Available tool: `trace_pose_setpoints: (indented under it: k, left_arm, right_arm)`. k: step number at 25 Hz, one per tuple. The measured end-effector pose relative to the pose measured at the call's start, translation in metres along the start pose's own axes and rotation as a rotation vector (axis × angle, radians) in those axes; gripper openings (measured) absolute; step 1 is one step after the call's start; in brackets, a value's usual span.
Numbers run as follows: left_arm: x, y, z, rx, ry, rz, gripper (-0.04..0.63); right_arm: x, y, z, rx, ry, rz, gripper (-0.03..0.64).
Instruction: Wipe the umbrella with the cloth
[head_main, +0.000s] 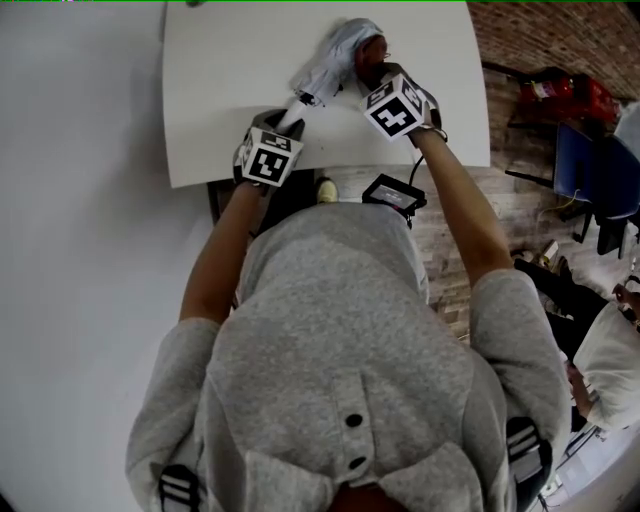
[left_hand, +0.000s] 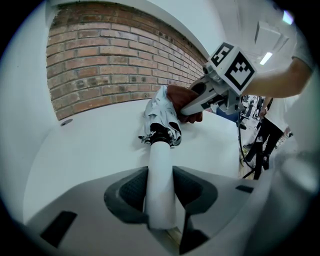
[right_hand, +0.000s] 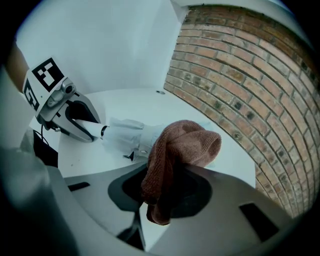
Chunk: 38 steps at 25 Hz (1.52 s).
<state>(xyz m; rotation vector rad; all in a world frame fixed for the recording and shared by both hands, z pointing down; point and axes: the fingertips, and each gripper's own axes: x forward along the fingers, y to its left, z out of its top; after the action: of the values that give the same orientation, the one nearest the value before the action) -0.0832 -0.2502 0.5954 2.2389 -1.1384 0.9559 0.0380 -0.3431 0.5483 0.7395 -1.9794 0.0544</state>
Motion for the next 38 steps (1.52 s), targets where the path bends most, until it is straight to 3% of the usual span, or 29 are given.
trace_pose_setpoints:
  k: [16, 27, 34, 38]
  left_arm:
    - [-0.001, 0.002, 0.001, 0.004, 0.0, 0.002, 0.153]
    - [-0.003, 0.001, 0.004, -0.001, -0.01, 0.001, 0.153]
    - [-0.004, -0.003, 0.004, 0.0, -0.007, 0.008, 0.153]
    - [-0.004, -0.004, 0.004, 0.001, -0.009, 0.009, 0.153]
  right_arm:
    - [-0.001, 0.052, 0.039, -0.055, -0.023, 0.158, 0.098]
    - [-0.004, 0.069, 0.051, -0.027, -0.034, 0.246, 0.098]
    - [-0.014, 0.087, 0.077, 0.069, -0.107, 0.394, 0.098]
    - [-0.025, 0.093, 0.103, 0.237, -0.194, 0.553, 0.098]
